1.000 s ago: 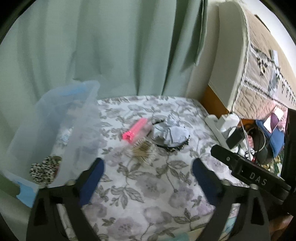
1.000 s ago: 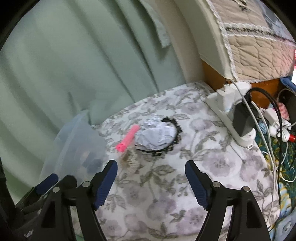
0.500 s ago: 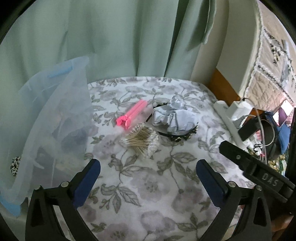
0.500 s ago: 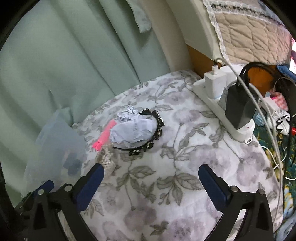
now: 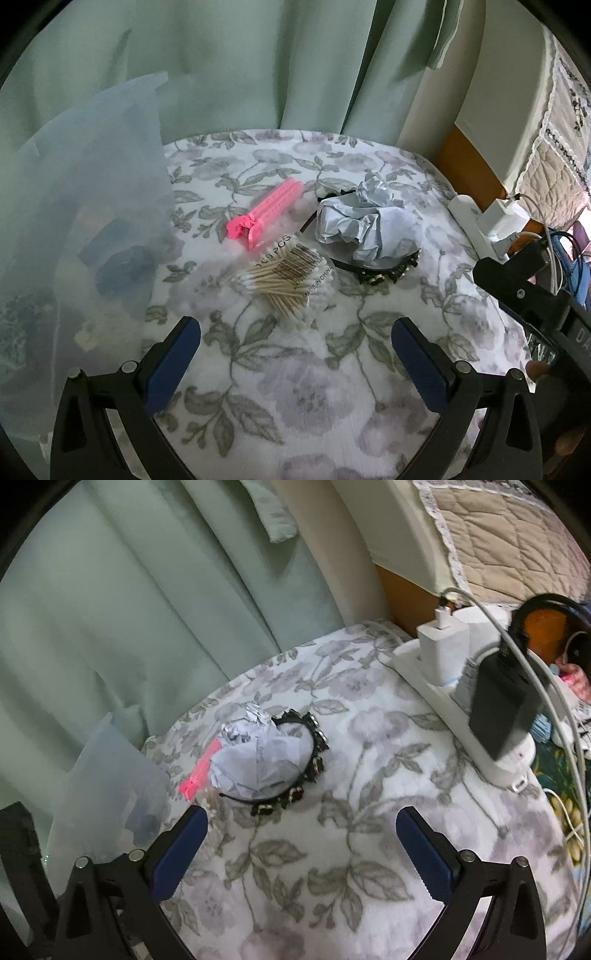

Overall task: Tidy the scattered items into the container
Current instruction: 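Grasp the cotton-swab pack with the left tool while the right tool grasps the crumpled paper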

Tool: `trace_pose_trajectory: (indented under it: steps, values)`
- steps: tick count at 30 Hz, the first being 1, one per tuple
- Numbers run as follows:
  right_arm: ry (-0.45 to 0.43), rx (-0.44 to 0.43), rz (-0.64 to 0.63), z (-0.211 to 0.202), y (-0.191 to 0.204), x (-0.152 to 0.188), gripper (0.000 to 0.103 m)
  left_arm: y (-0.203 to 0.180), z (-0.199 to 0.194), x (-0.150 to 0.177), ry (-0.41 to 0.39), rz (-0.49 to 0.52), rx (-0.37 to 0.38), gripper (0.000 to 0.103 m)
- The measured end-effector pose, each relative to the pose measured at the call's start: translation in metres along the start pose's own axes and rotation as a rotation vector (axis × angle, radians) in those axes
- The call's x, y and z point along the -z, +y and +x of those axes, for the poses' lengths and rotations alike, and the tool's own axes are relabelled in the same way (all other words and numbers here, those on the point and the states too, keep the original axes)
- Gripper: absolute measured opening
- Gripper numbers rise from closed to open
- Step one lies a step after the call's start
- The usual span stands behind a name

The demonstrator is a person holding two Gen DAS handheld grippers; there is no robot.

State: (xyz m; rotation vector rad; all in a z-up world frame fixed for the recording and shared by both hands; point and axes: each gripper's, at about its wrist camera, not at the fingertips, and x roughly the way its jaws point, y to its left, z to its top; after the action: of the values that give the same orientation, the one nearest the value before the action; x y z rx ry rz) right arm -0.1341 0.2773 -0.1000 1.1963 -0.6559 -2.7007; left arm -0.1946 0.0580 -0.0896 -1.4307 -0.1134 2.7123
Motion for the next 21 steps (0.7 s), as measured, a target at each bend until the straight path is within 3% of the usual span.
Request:
trace_pose_trajectory:
  steps: [7,14,21]
  values:
    - [0.046,-0.030,-0.048,0.022,0.006,-0.004,0.103,0.006,0.022,-0.009,-0.001,-0.037,0.004,0.103]
    - [0.097,-0.116,-0.069,0.048,0.014,-0.013,0.103,0.006,0.046,-0.021,0.022,-0.050,-0.014,0.103]
    - [0.131,-0.104,-0.192,0.075,0.033,-0.022,0.103,0.009,0.066,-0.026,0.036,-0.058,-0.046,0.103]
